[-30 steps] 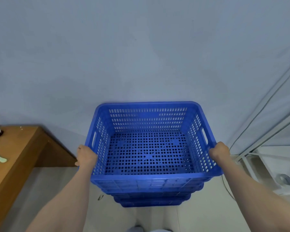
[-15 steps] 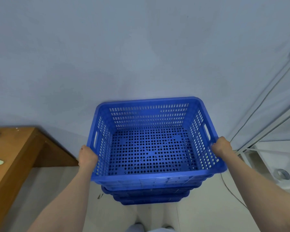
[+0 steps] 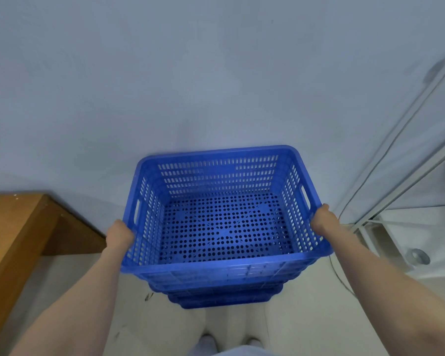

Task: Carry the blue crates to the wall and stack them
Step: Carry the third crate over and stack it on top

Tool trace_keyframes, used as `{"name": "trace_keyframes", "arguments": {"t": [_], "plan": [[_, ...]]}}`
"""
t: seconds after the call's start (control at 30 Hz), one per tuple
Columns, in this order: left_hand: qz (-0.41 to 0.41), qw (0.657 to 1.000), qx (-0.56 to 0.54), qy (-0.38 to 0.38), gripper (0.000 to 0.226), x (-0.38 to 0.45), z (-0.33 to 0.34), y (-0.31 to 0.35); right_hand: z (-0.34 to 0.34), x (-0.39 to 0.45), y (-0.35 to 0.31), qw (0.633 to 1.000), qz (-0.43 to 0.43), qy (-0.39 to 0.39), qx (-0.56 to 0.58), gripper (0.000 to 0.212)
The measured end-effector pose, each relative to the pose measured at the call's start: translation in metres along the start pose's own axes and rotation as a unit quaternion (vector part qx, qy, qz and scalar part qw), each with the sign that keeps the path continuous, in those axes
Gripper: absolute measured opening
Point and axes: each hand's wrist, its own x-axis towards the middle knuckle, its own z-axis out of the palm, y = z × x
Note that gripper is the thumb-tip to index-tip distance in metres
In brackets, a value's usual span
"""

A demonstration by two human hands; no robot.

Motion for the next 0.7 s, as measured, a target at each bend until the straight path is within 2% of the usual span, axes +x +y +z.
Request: {"name": "trace_keyframes", "arguments": {"t": [0.2, 0.3, 0.4, 0.5, 0.6, 0.7], "plan": [[-0.011, 0.999, -0.025, 0.032, 0.028, 0.007, 0.007, -0.006, 0.007, 0.006, 0.006, 1.000, -0.022, 0.011, -0.018, 0.044], [-0.023, 0.999, -0.021, 0.017, 0.029, 0.003, 0.011, -0.008, 0.011, 0.007, 0.006, 1.000, -0.022, 0.017, -0.012, 0.046], [-0.022, 0.999, 0.012, -0.024, 0.048, -0.007, 0.015, -0.011, 0.020, -0.001, 0.011, 0.995, -0.051, 0.070, -0.055, 0.054], [-0.028, 0.998, 0.061, 0.010, 0.061, -0.038, 0.025, -0.011, 0.023, -0.009, 0.017, 0.987, -0.097, 0.098, -0.077, 0.061], [0.022, 0.995, 0.090, 0.030, 0.062, -0.076, 0.035, -0.006, 0.020, -0.024, 0.025, 0.990, -0.111, 0.085, 0.016, 0.064], [0.090, 0.992, 0.082, 0.021, 0.060, -0.113, 0.043, 0.003, 0.027, -0.058, 0.038, 0.984, -0.131, 0.123, 0.015, 0.061]]}}
